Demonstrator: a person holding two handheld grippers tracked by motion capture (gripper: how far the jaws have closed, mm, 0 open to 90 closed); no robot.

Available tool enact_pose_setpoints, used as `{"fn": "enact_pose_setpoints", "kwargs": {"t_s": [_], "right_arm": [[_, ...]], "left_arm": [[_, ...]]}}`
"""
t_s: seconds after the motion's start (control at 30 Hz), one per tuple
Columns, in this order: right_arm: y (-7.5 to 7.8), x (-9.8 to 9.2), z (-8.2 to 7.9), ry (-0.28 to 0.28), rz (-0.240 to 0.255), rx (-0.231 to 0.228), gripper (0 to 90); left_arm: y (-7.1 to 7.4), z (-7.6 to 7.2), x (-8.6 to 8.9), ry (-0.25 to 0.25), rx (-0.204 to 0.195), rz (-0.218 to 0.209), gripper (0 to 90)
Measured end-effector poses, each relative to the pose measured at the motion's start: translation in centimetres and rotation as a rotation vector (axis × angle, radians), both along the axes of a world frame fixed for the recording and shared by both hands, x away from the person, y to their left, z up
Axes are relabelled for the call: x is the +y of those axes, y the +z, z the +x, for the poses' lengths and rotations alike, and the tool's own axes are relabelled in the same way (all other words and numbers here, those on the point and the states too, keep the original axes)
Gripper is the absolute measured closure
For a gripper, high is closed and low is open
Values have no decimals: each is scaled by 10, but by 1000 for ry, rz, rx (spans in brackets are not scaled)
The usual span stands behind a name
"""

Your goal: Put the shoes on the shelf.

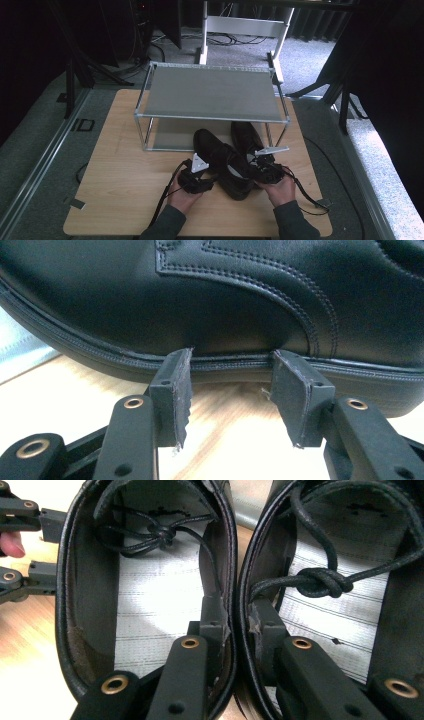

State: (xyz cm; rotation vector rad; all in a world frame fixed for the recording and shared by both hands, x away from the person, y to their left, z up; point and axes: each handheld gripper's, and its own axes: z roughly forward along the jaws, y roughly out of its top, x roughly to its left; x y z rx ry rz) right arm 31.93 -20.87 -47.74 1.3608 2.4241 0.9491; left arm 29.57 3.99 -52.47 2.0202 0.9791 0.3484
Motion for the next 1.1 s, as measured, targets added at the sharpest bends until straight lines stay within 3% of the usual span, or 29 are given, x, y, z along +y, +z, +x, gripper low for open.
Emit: {"fn": "enact_pose_setpoints", "kwargs": {"t_s": [0.3,0.73,1.1], "right_arm": [[6,-4,8,-42,59,-7,796],[11,6,24,-90,62,-35,795],[15,16,31,-99,62,-63,794]], "left_arm": [[9,-4,3,3,-9,-11,502],[14,-7,-7,-14,-21,-13,504],[18,3,-11,36,-16,-37,550]]}}
